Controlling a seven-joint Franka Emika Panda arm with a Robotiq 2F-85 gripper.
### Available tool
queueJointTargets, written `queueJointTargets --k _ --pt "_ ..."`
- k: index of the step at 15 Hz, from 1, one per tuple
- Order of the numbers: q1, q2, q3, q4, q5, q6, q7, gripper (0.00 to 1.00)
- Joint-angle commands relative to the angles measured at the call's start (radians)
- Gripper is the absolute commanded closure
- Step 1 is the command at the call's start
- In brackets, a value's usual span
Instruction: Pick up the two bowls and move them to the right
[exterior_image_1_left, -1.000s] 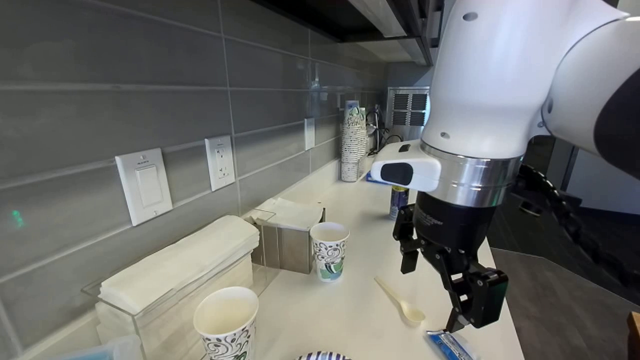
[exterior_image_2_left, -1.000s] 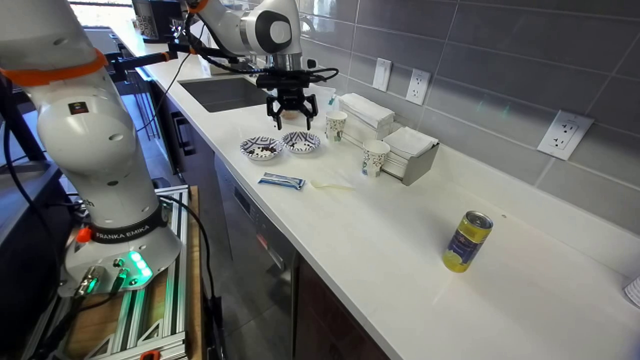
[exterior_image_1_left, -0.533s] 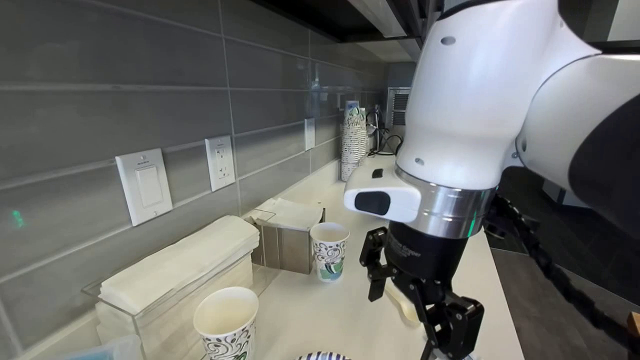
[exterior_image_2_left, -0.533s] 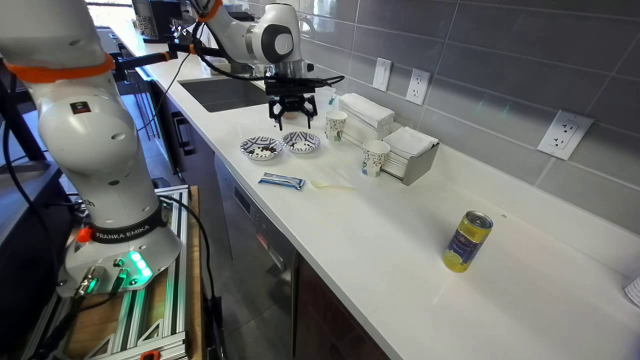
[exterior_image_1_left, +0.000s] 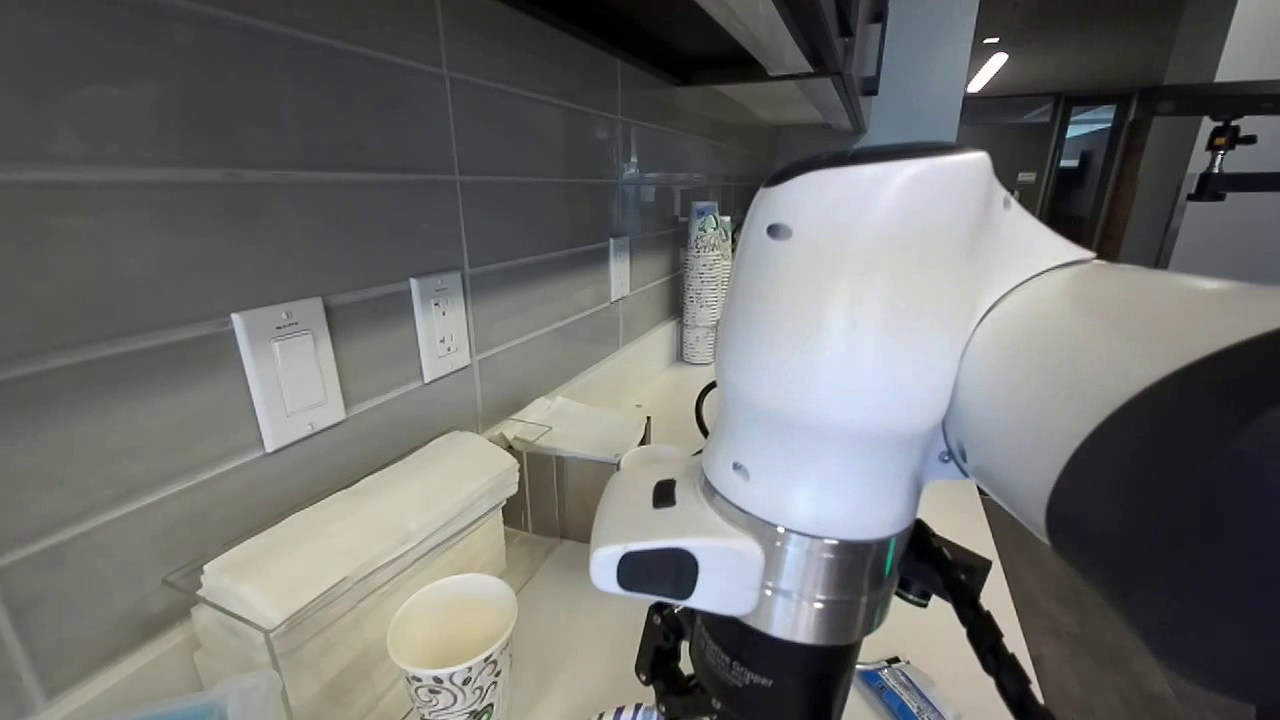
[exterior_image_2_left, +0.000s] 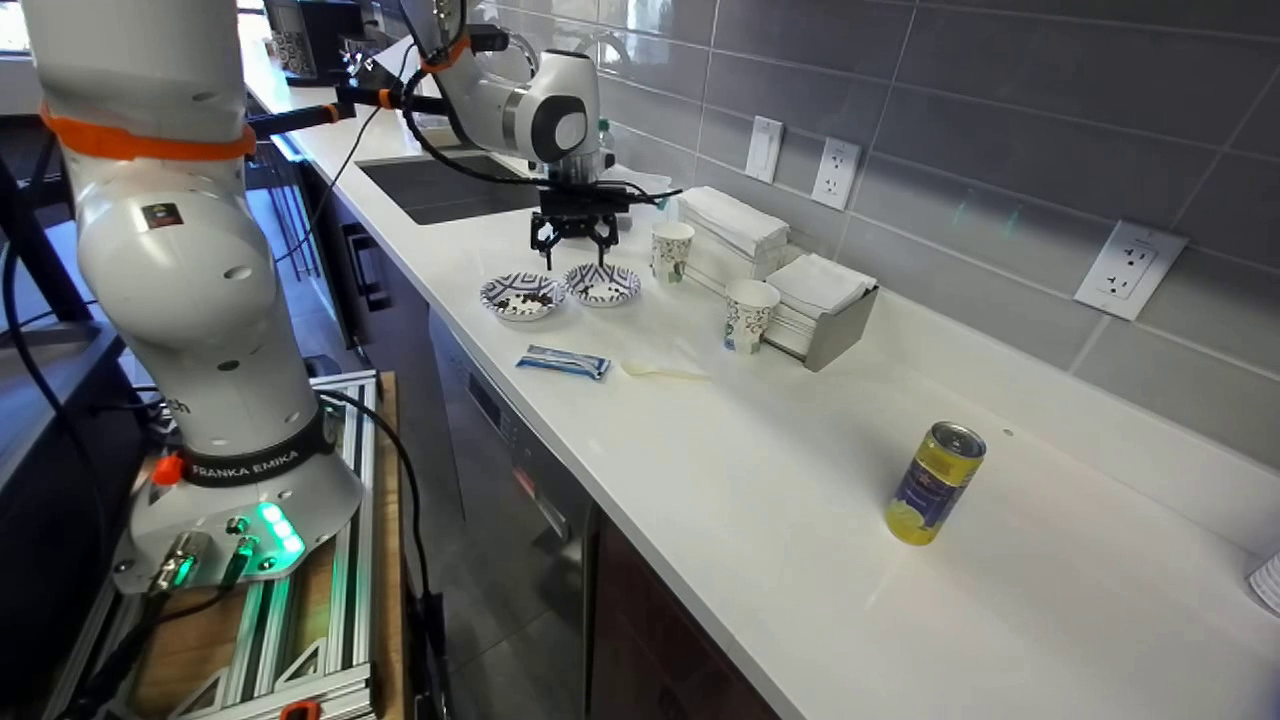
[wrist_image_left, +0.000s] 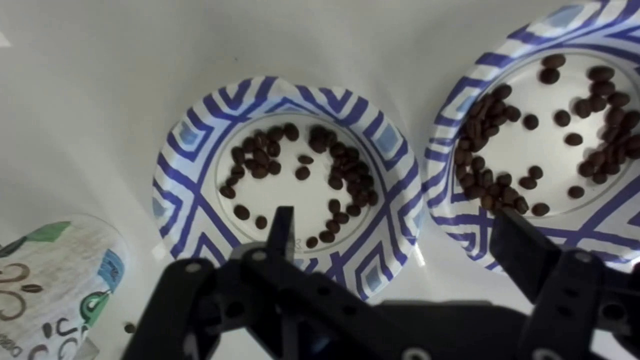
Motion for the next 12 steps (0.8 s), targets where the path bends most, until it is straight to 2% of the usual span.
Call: queueJointTargets --k 1,9,10,12 --pt "-0.025 0.082 0.035 0.044 0.021 0.022 -0.051 0.0" --pt "-0.041 0.167 0.061 0.054 -0.006 0.096 -0.087 0.01" --pt "-0.043 0.174 0.063 0.055 -0.009 0.099 -0.088 0.04" --pt "-0.044 0.183 0.064 0.056 -0.017 0.097 -0.086 0.16"
